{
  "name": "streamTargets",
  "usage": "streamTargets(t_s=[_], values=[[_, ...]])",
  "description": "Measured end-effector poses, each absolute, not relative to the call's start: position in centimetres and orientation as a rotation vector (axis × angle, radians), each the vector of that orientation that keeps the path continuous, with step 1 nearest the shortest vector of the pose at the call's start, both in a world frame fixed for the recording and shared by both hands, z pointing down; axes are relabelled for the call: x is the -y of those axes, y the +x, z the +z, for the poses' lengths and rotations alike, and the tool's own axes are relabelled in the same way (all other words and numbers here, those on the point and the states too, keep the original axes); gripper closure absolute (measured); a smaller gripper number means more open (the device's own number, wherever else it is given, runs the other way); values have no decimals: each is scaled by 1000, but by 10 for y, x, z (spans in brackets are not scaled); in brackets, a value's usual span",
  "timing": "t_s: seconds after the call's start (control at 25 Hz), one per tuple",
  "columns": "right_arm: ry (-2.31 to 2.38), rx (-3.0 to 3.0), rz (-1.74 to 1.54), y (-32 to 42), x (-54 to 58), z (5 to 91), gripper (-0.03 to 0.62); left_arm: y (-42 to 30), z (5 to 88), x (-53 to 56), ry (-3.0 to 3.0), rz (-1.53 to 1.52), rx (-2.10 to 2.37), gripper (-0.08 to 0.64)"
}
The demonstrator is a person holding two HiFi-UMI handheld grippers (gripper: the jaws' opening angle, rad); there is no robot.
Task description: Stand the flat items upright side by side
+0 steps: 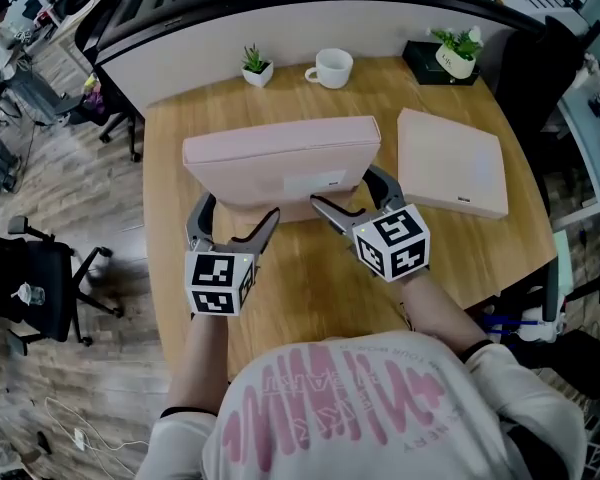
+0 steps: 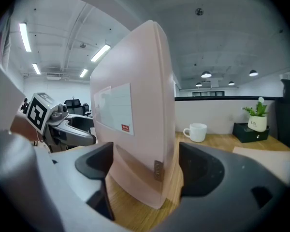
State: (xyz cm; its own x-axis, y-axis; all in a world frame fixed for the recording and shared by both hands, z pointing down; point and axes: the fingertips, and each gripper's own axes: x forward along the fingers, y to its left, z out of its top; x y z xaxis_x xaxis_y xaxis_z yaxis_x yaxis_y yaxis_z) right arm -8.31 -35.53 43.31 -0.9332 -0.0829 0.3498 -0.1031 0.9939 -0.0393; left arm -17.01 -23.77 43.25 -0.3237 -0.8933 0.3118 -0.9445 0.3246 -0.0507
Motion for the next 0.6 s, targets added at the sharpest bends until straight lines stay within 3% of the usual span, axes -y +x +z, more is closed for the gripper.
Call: streamTargets(t_s=[0.6], values=[[-144,2760,24,-18,401,432,167,-143,443,218,1146,222,2534,75]])
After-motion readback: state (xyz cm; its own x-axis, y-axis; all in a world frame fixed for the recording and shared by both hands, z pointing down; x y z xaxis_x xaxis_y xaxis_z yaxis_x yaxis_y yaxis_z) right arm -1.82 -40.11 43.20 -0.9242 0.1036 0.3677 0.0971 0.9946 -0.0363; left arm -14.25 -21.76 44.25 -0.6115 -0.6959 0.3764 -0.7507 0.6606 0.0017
